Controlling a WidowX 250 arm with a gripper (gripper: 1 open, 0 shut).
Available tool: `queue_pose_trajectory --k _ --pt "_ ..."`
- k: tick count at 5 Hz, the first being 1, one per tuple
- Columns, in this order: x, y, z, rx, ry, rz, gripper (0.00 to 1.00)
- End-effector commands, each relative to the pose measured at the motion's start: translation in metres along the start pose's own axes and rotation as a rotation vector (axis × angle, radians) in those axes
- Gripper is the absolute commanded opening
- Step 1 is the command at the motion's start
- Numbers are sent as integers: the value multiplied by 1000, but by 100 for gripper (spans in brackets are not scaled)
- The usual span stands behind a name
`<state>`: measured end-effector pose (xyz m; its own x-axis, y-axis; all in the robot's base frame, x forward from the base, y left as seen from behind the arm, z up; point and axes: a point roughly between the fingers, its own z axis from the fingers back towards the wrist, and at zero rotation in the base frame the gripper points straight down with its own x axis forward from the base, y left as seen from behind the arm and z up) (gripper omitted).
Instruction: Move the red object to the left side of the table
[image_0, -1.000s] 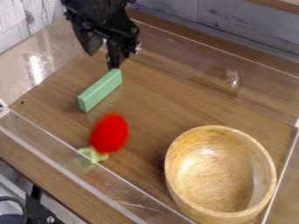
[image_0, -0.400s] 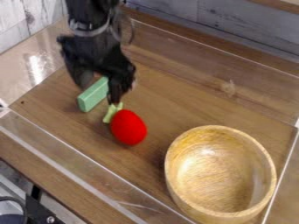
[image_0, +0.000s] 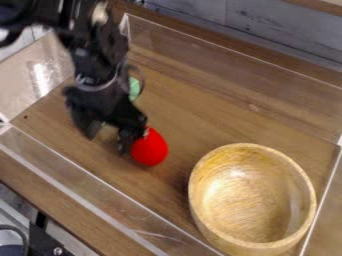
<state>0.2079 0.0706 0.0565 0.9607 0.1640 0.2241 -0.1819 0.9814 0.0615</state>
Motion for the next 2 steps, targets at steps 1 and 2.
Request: queue_pose_trajectory --k 1,2 --pt "12 -10 -7 -21 -27 -25 100" --pt "17 -21 -16 -41 -30 -58 0"
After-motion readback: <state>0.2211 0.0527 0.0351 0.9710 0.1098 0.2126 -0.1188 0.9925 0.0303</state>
